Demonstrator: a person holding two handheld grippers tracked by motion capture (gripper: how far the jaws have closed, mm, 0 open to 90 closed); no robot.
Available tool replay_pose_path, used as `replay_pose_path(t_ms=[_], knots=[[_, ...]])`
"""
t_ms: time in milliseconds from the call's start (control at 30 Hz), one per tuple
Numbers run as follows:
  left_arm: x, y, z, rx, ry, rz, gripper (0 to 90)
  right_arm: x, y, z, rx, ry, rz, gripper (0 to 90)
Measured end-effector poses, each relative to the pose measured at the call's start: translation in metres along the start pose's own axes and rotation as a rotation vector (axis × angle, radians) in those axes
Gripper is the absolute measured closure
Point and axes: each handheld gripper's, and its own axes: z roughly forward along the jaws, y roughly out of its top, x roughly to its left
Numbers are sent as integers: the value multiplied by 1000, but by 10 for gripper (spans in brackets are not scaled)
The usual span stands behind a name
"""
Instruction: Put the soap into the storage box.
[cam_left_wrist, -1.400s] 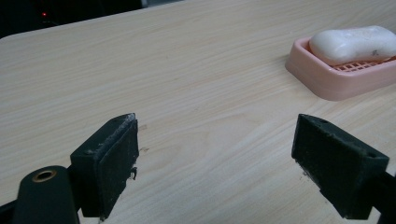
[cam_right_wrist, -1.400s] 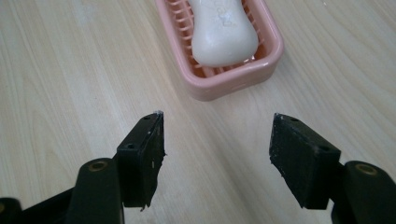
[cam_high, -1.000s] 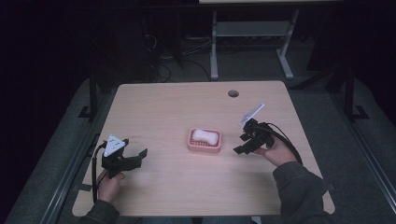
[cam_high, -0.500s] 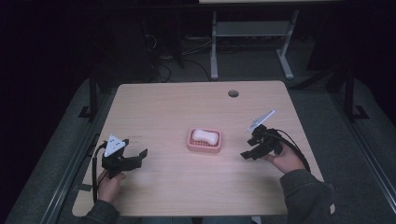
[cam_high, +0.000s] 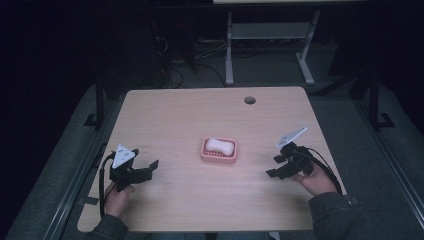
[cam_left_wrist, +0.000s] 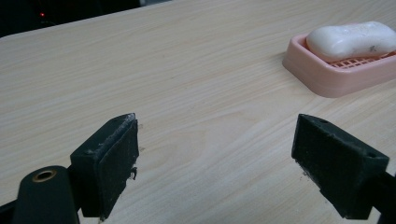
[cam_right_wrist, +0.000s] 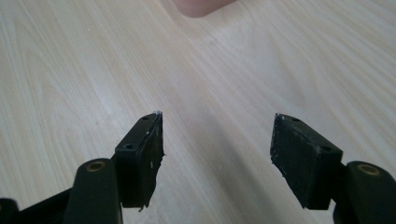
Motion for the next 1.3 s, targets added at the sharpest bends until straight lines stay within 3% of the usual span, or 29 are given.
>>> replay_pose_path(t_ms=[800, 1133, 1300], knots=[[0, -1, 0, 2, 1, 0, 141, 7, -62, -12, -42, -28, 80, 334], [-3, -1, 2, 15, 1, 20, 141, 18, -83, -14, -85, -69, 84, 308], [-4, -1, 3, 14, -4, 26, 141, 32, -94, -16, -169, -94, 91, 276]])
